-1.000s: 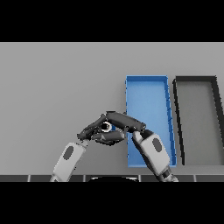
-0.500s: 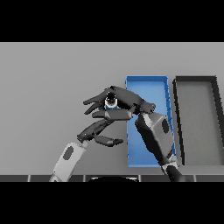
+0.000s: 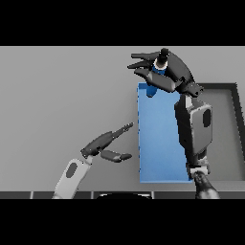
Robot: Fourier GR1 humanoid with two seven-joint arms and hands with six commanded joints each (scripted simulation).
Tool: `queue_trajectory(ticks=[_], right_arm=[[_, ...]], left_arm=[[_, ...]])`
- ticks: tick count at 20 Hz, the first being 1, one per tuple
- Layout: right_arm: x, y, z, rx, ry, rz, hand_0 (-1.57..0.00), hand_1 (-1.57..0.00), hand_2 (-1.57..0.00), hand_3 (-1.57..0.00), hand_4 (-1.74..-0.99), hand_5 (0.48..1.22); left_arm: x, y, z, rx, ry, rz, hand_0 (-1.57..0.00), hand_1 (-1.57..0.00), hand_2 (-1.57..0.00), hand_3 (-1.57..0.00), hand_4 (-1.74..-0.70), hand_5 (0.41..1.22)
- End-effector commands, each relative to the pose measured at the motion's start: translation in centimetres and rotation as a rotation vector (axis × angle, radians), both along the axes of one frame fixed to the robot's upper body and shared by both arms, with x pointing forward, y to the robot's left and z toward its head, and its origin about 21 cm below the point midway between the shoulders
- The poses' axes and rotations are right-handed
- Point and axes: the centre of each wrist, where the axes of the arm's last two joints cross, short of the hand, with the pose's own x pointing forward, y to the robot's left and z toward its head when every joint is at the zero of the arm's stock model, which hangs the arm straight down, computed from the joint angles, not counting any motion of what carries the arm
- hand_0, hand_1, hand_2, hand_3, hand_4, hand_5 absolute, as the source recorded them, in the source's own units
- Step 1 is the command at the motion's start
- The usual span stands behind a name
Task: Pick up the blue pipe and place it into the blue bin.
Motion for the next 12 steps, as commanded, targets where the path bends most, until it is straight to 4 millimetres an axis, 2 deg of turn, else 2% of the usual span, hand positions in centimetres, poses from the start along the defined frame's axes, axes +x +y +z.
queue_trajectory(ticks=[1, 4, 8, 10, 12], right_arm=[[0.3, -0.9, -0.7, -0.015, 0.021, -0.045, -1.57, -1.57, -1.57, -1.57, -1.499, 1.221], [1.0, -2.2, -2.5, -0.069, 0.091, -0.132, -1.57, -1.57, -1.57, -1.57, -1.499, 1.221], [0.8, -4.0, -6.3, -0.151, 0.229, -0.249, -1.57, -1.57, -1.57, -1.57, -1.5, 1.221], [0.8, -5.8, -8.0, -0.185, 0.279, -0.306, -1.57, -1.57, -1.57, -1.57, -1.5, 1.221], [0.8, -6.2, -10.1, -0.214, 0.349, -0.363, -1.57, -1.57, -1.57, -1.57, -1.5, 1.221]], left_arm=[[0.2, -0.2, 0.2, 0.003, 0.0, 0.007, 0.0, 0.0, 0.0, 0.0, -0.95, 0.474], [0.6, -0.1, 0.2, 0.009, -0.008, 0.016, 0.0, 0.0, 0.0, 0.0, -0.94, 0.467], [0.6, 0.0, 0.0, 0.006, -0.015, 0.019, 0.0, 0.0, 0.0, 0.0, -0.94, 0.46], [0.5, -0.1, -0.4, 0.01, -0.028, 0.02, 0.0, 0.0, 0.0, 0.0, -0.93, 0.46], [0.5, 0.0, -0.1, 0.006, -0.042, 0.01, 0.0, 0.0, 0.0, 0.0, -0.93, 0.463]])
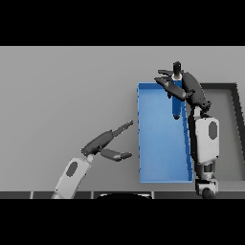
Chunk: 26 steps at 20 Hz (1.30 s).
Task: Pick up the blue pipe and place it into the blue bin.
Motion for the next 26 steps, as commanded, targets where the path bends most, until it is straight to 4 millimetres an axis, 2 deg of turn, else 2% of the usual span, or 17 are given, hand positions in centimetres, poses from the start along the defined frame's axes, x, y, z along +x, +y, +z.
queue_trajectory(ticks=[1, 7, 8, 9, 11, 12, 13, 14, 16, 17, 19, 22, 24, 26], right_arm=[[-0.1, 0.0, -1.2, -0.012, 0.036, -0.031, -1.57, -1.57, -1.57, -1.57, -1.5, 1.221], [0.2, -1.1, -6.2, -0.028, 0.243, -0.141, -1.57, -1.57, -1.57, -1.57, -1.497, 1.221], [0.0, -1.2, -7.0, -0.045, 0.278, -0.145, -1.57, -1.57, -1.57, -1.26, -1.546, 1.221], [-0.3, -1.6, -7.8, -0.045, 0.321, -0.156, -1.57, -1.57, -1.57, -1.01, -1.585, 1.221], [-0.5, -1.2, -8.9, -0.059, 0.394, -0.176, -1.57, -1.57, -1.57, -0.64, -1.641, 1.221], [-0.5, -1.4, -9.0, -0.061, 0.426, -0.192, -1.57, -1.57, -1.57, -0.51, -1.661, 1.221], [-0.5, -1.4, -9.1, -0.048, 0.465, -0.206, -1.57, -1.57, -1.57, -0.41, -1.677, 1.171], [-0.7, -1.3, -9.1, -0.05, 0.497, -0.222, -1.57, -1.57, -1.52, -0.45, -1.626, 1.161], [-0.6, -1.1, -8.7, -0.047, 0.55, -0.249, -1.08, -1.03, -0.99, -0.29, -1.469, 1.148], [-0.8, -1.1, -8.6, -0.058, 0.565, -0.266, -0.87, -0.82, -0.79, -0.23, -1.405, 1.137], [-0.7, -0.8, -8.1, -0.113, 0.562, -0.247, -0.55, -0.52, -0.5, -0.15, -1.339, 1.108], [-1.0, -0.3, -7.8, -0.336, 0.506, -0.142, -0.28, -0.27, -0.26, -0.08, -1.25, 0.962], [-1.6, -0.2, -7.9, -0.408, 0.509, -0.088, -0.18, -0.17, -0.16, -0.05, -1.219, 0.87], [-1.5, -0.1, -8.1, -0.456, 0.517, -0.059, -0.12, -0.11, -0.11, -0.03, -1.19, 0.809]], left_arm=[[0.1, -0.2, 0.1, 0.003, 0.001, 0.006, 0.0, 0.0, 0.0, 0.0, -0.93, 0.464], [0.1, 0.0, -0.1, 0.019, -0.011, 0.022, 0.0, 0.0, 0.0, 0.0, -0.92, 0.476], [-0.1, 0.0, -0.2, 0.009, -0.015, 0.018, 0.0, 0.0, 0.0, 0.0, -0.92, 0.478], [-0.1, 0.0, 0.1, 0.002, -0.022, 0.019, 0.0, 0.0, 0.0, 0.0, -0.92, 0.48], [0.2, 0.1, -0.1, 0.017, -0.017, 0.029, 0.0, 0.0, 0.0, 0.0, -0.92, 0.484], [0.1, 0.1, -0.1, 0.014, -0.02, 0.027, 0.0, 0.0, 0.0, 0.0, -0.92, 0.486], [0.1, 0.1, -0.2, 0.014, -0.021, 0.022, 0.0, 0.0, 0.0, 0.0, -0.92, 0.489], [0.2, 0.1, 0.0, 0.014, -0.025, 0.022, 0.0, 0.0, 0.0, 0.0, -0.92, 0.491], [0.1, 0.4, -0.1, 0.011, -0.024, 0.024, 0.0, 0.0, 0.0, 0.0, -0.92, 0.493], [0.2, 0.3, -0.3, 0.017, -0.017, 0.023, 0.0, 0.0, 0.0, 0.0, -0.92, 0.493], [0.2, 0.5, -0.2, 0.013, -0.01, 0.029, 0.0, 0.0, 0.0, 0.0, -0.93, 0.494], [0.2, 0.4, -0.1, 0.011, -0.015, 0.024, 0.0, 0.0, 0.0, 0.0, -0.93, 0.494], [0.1, 0.1, 0.0, 0.007, -0.016, 0.02, 0.0, 0.0, 0.0, 0.0, -0.93, 0.495], [0.1, 0.3, -0.2, 0.004, -0.012, 0.025, 0.0, 0.0, 0.0, 0.0, -0.93, 0.496]])
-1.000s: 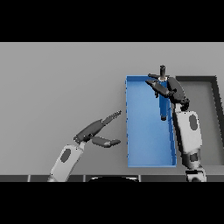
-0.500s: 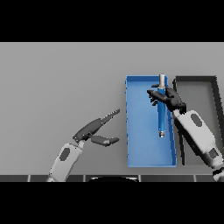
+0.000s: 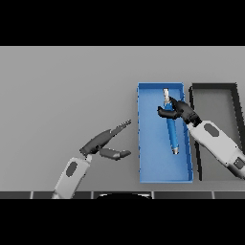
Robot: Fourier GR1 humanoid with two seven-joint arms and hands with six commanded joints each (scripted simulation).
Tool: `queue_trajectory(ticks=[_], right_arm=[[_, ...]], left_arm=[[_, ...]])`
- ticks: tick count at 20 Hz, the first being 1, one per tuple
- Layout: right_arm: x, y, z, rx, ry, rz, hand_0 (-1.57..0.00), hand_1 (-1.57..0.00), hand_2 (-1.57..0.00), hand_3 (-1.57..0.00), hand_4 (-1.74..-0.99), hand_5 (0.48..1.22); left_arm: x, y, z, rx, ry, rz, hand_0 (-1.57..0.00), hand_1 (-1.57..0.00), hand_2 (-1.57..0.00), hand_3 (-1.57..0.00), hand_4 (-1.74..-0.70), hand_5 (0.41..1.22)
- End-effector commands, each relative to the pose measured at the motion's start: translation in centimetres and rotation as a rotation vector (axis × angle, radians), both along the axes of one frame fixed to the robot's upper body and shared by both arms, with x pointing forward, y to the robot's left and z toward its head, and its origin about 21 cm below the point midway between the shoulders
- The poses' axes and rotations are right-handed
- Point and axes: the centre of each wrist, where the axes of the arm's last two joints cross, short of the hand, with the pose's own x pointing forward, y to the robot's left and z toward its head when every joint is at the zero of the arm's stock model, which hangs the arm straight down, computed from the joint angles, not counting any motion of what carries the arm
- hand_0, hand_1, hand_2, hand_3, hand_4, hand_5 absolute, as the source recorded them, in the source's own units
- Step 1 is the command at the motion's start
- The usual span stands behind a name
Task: Pick up the blue pipe and place it into the blue bin.
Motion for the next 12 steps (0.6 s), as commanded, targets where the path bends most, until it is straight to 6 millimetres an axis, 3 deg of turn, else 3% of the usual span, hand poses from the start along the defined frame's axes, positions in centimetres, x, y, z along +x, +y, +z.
queue_trajectory(ticks=[1, 6, 12], right_arm=[[-0.04, 0.14, -0.18, -0.031, 0.014, 0.024, -0.09, -0.09, -0.08, -0.02, -1.175, 0.788], [-0.2, -0.34, 0.28, -0.066, 0.012, 0.059, -0.03, -0.03, -0.03, -0.01, -1.099, 0.725], [-0.33, 0.07, 0.09, -0.067, 0.009, 0.117, -0.02, -0.02, -0.02, 0.0, -1.084, 0.714]], left_arm=[[-0.09, 0.05, -0.22, 0.003, 0.003, -0.002, 0.0, 0.0, 0.0, 0.0, -0.93, 0.496], [-0.12, -0.09, 0.0, 0.004, 0.009, -0.002, 0.0, 0.0, 0.0, 0.0, -0.93, 0.497], [0.09, -0.84, 0.03, 0.01, 0.004, 0.004, 0.0, 0.0, 0.0, 0.0, -0.93, 0.495]])
